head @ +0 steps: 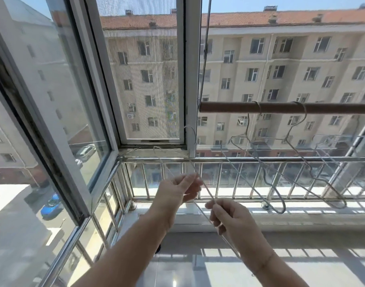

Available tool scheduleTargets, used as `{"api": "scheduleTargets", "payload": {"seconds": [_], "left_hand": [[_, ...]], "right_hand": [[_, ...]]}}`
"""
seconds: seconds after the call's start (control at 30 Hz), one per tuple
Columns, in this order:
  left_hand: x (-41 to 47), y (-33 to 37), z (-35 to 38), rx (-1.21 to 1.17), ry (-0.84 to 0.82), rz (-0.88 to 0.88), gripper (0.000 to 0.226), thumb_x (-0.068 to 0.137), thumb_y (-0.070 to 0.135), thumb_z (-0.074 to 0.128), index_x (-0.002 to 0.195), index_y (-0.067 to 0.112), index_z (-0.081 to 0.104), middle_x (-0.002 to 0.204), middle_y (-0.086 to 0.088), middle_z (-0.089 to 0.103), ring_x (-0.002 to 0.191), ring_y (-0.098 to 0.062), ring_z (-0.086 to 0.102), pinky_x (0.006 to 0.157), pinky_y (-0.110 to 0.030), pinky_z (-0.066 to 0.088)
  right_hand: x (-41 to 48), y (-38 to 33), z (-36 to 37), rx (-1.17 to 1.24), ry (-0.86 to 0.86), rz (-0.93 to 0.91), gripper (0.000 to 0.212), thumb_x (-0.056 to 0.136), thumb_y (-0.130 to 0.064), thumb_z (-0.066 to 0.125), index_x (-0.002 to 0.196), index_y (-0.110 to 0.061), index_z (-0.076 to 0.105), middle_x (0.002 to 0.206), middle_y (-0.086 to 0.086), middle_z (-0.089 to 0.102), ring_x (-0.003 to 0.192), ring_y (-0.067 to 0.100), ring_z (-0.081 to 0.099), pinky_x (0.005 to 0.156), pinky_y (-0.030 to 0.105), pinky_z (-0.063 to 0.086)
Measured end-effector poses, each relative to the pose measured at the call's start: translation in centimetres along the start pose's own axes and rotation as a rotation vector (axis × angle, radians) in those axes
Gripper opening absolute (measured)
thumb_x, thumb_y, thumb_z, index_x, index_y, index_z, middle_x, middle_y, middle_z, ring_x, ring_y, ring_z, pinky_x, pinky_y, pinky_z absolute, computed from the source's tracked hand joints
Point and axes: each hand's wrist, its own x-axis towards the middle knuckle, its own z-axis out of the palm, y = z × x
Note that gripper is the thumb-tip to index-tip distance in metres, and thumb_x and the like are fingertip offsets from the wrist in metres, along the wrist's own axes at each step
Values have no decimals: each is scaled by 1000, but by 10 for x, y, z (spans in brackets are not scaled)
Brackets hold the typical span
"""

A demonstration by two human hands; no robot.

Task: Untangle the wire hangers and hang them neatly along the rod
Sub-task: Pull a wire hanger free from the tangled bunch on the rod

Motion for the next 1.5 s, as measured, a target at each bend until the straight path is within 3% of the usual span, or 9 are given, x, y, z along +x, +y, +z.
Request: {"api": "scheduleTargets", "payload": {"seconds": [0.17,0.37,0.83,1.03,1.3,1.43,1.5], "left_hand": [[-4,9,27,-53,-84,27,15,85,5,62,98,2,70,77,-8,72,64,-12,66,63,-21,55],[-3,22,47,-46,-147,49,15,87,7,60,97,3,70,73,-6,71,59,-9,64,58,-19,52],[11,55,46,-95,-164,99,16,86,8,59,83,11,75,68,-3,70,61,-10,62,59,-20,52],[32,78,44,-111,-103,118,15,88,6,58,97,1,69,69,-5,68,57,-10,63,52,-19,52],[45,64,34,-14,-14,84,12,87,8,61,91,4,71,72,-7,65,67,-18,59,61,-25,50],[42,58,32,2,-10,87,10,85,5,62,83,7,71,71,-8,64,66,-18,58,64,-26,50],[41,55,32,25,-8,85,9,85,5,62,86,7,71,72,-7,65,66,-16,60,63,-24,50]], "right_hand": [[-21,-16,-10,46,-30,-56,19,92,-3,46,86,-4,63,57,2,59,56,15,51,50,20,41],[-29,-35,-23,73,-8,-139,16,92,-6,49,89,-5,65,59,3,59,57,14,52,52,19,42],[-3,-60,-16,54,-67,-301,15,92,-15,51,90,-8,65,61,2,61,59,11,55,55,17,44],[28,-77,-8,-50,-62,-361,17,91,-15,51,89,-5,64,62,0,61,58,8,55,56,18,45],[43,-60,4,-121,-74,-285,18,91,-18,53,88,-3,63,66,1,61,59,8,55,57,18,45],[39,-54,4,-200,-74,-268,15,91,-21,54,88,-11,65,71,2,63,64,8,56,63,23,48],[33,-54,0,-299,-74,-301,16,91,-25,53,98,-17,66,82,-5,66,74,4,60,74,23,52]]}}
